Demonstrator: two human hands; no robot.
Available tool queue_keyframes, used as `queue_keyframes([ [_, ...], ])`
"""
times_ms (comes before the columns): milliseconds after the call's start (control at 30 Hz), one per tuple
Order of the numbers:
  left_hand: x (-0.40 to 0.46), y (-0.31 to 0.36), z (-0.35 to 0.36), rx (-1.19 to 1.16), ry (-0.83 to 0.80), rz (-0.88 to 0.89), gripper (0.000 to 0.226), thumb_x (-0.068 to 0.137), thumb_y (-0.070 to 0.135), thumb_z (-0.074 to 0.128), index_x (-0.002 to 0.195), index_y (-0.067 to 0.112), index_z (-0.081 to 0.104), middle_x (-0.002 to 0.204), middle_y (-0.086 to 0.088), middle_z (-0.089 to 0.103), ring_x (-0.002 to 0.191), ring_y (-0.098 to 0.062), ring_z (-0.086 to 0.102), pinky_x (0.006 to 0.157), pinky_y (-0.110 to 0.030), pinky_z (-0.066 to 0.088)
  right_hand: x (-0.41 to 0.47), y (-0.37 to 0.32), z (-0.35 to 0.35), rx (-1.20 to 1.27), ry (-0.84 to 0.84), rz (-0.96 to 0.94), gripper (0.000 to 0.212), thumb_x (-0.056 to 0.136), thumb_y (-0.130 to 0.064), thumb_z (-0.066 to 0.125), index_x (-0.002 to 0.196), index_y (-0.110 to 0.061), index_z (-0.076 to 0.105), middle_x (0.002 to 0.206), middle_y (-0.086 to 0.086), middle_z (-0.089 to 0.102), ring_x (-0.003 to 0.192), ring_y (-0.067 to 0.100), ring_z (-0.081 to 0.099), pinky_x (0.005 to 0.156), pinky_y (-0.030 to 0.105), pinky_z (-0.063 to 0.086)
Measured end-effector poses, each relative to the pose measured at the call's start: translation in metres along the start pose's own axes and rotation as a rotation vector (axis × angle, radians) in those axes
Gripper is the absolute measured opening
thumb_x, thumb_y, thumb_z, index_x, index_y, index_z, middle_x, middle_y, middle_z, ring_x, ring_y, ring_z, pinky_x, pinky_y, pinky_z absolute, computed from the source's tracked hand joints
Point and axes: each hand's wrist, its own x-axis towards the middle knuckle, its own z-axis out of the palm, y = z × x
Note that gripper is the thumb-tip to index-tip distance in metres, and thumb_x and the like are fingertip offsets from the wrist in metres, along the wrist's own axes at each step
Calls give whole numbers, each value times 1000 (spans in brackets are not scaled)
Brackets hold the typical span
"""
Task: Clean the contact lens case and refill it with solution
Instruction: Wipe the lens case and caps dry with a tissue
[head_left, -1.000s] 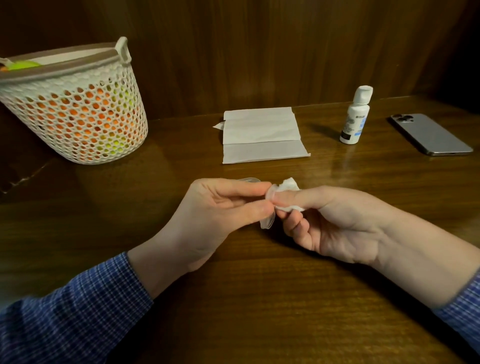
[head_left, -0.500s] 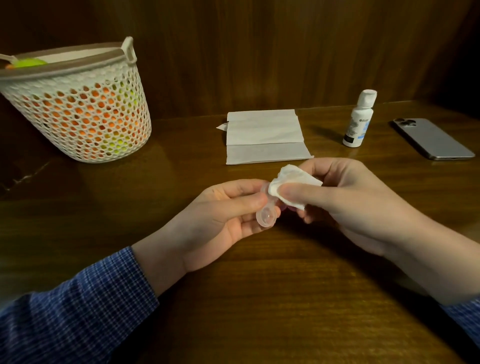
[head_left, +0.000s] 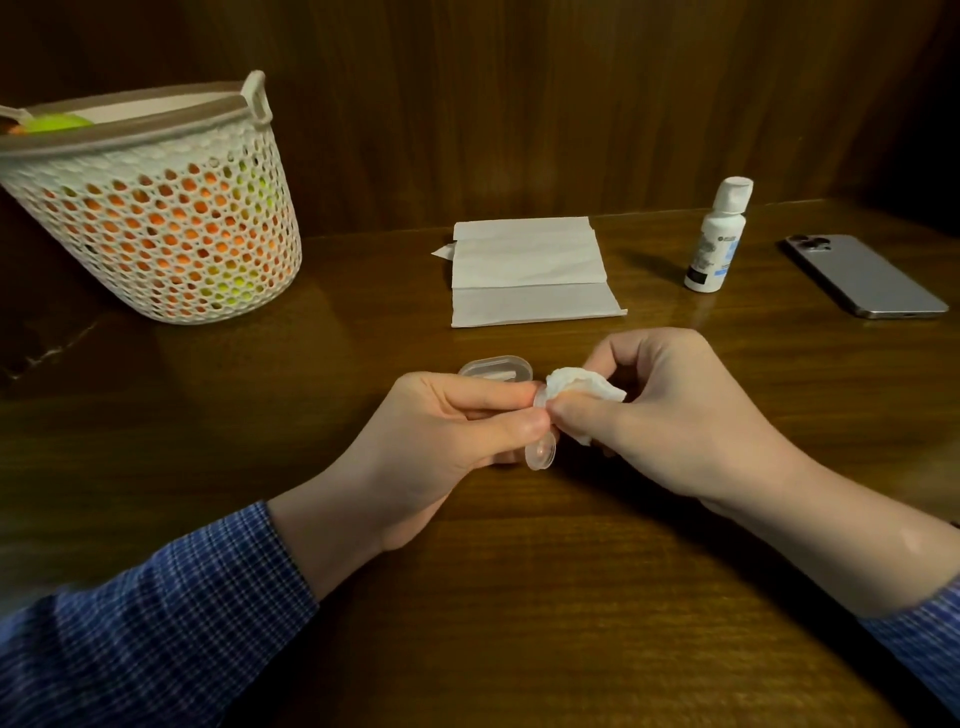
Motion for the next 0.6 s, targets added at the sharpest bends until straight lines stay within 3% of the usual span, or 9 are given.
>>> queue_keyframes([
  [100, 1, 2, 1, 4, 17, 6, 37, 68, 19, 76, 104, 12, 81, 110, -9, 79, 110, -24, 74, 97, -46, 59, -1, -1, 2, -42, 44, -65, 13, 77, -33, 83, 73, -25, 73, 75, -9, 72, 74, 9, 67, 53, 16, 53],
  [233, 3, 6, 0, -152, -94, -44, 38, 78, 15, 72, 115, 6, 77, 112, -12, 77, 100, -20, 75, 90, -36, 60, -2, -3, -4, 136, -18, -151, 8, 81, -20, 83, 81, -15, 77, 77, 3, 75, 67, 16, 67, 56, 20, 53],
  [300, 3, 9, 0, -216, -144, -76, 41, 81, 15, 70, 121, 6, 74, 119, -13, 75, 102, -19, 74, 86, -31, 59, 0, -5, -12, 424, -123, -64, 11, 80, -16, 82, 84, -7, 78, 78, 9, 74, 65, 19, 64, 55, 23, 52],
  [400, 4, 9, -2, -325, -121, -127, 37, 79, 14, 69, 115, 8, 77, 100, -7, 79, 88, -15, 77, 74, -26, 60, 7, -4, -19, 657, -182, 152, 16, 74, -22, 80, 84, -10, 78, 67, 3, 67, 56, 12, 55, 55, 25, 47],
  [467, 4, 8, -3, -349, -126, -133, 39, 80, 13, 68, 118, 8, 74, 95, -5, 79, 83, -13, 76, 72, -25, 60, 8, -2, -19, 658, -206, 195, 16, 75, -22, 80, 86, -11, 78, 66, 2, 66, 55, 10, 55, 55, 25, 46],
  [600, 4, 7, -4, -313, -171, -117, 46, 85, 14, 67, 130, 7, 68, 99, -3, 78, 89, -12, 75, 78, -25, 59, 5, -2, -14, 586, -231, 94, 11, 79, -24, 80, 85, -15, 79, 76, 4, 74, 65, 9, 67, 52, 19, 49],
])
